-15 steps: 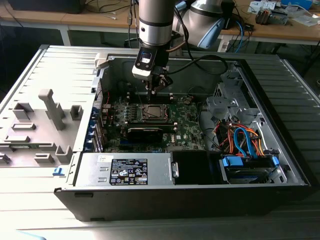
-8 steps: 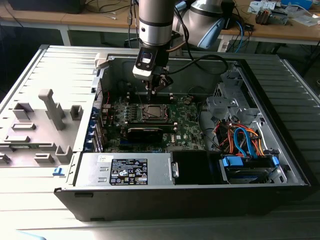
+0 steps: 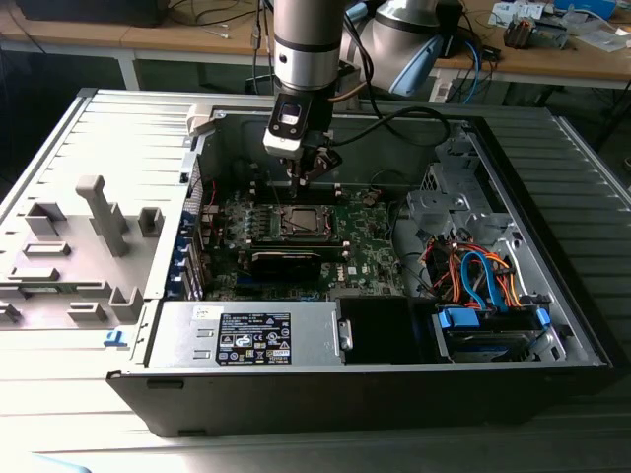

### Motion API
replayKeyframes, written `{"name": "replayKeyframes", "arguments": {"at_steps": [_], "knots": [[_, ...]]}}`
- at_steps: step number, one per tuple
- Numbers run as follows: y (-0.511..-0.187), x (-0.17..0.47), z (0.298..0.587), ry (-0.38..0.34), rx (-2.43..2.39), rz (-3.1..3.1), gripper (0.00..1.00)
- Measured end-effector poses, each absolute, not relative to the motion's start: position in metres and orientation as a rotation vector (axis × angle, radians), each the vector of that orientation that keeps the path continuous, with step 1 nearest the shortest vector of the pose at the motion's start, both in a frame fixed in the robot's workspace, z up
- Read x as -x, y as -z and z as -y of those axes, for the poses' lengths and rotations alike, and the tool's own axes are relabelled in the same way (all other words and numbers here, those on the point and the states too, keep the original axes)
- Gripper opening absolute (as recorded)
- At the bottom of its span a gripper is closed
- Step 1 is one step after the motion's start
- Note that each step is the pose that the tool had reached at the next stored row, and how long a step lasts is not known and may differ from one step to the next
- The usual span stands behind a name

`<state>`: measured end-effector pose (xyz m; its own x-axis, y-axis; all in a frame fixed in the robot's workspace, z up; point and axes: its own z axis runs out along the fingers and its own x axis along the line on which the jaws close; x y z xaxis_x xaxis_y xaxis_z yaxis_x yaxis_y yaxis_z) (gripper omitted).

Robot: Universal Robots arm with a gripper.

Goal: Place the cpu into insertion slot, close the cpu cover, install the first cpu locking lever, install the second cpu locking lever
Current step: 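Install the first cpu locking lever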

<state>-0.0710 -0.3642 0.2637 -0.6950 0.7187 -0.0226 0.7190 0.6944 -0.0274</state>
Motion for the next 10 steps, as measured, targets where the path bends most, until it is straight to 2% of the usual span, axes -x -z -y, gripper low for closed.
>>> {"name": "replayKeyframes", "arguments": {"at_steps": [10], "knots": [[-0.2637, 0.071, 0.3642, 0.053, -1.189, -2.896, 0.11]]}}
